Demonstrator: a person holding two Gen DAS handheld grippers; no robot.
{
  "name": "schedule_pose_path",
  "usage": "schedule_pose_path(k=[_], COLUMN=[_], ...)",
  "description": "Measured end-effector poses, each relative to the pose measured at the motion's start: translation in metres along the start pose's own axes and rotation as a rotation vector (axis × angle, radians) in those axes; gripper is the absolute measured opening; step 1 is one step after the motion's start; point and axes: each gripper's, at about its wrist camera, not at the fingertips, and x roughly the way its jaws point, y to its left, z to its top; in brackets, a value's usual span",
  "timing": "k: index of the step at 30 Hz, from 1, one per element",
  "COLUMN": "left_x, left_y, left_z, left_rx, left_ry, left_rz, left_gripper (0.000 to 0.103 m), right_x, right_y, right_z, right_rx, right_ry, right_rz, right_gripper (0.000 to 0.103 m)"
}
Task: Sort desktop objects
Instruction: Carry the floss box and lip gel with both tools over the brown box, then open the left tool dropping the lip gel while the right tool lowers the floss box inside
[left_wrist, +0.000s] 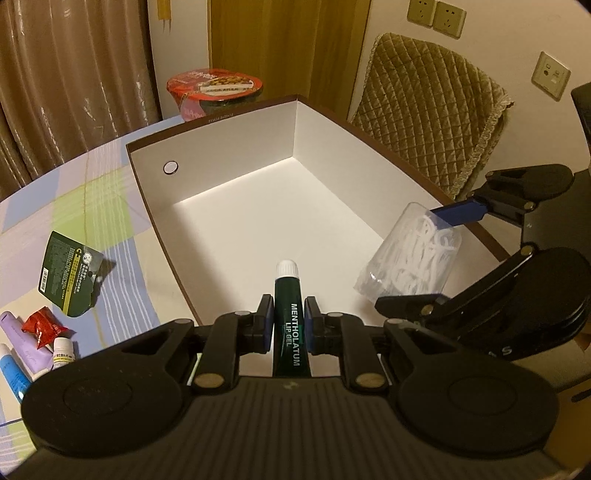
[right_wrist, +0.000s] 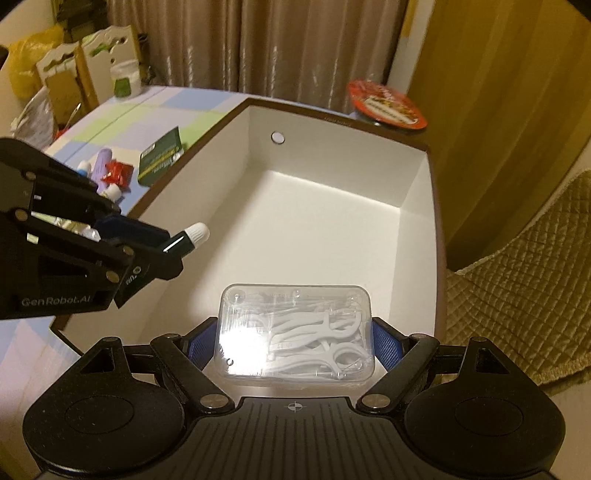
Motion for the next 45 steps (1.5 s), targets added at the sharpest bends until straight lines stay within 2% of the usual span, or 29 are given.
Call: schedule_pose_path(k=[12, 15, 30, 45], left_x=[0.021, 0.021, 0.013, 0.000], left_y=[0.001, 0.002, 0.007, 0.009], left_z=[0.005, 0.006, 0.010, 0.010], left_rx=[-0.015, -0.018, -0.026, -0.029], left_ry=[0.033, 0.026, -0.002, -0.036], left_rz=[-0.003, 0.002, 0.003, 0.006], left_gripper=[0.014, 0.032, 0.032, 0.039], right_x=[0.025, 0.030, 0.044, 0.032], right_y=[-0.009, -0.011, -0.006, -0.004], right_z=[0.001, 0.000, 0.004, 0.003], right_rx=[-0.039, -0.048, -0.097, -0.097], right_ry=[0.058, 0.071, 0.112, 0.079], right_rz=[0.025, 0.028, 0.025, -0.017], right_gripper=[0.084, 0.084, 0.084, 0.085])
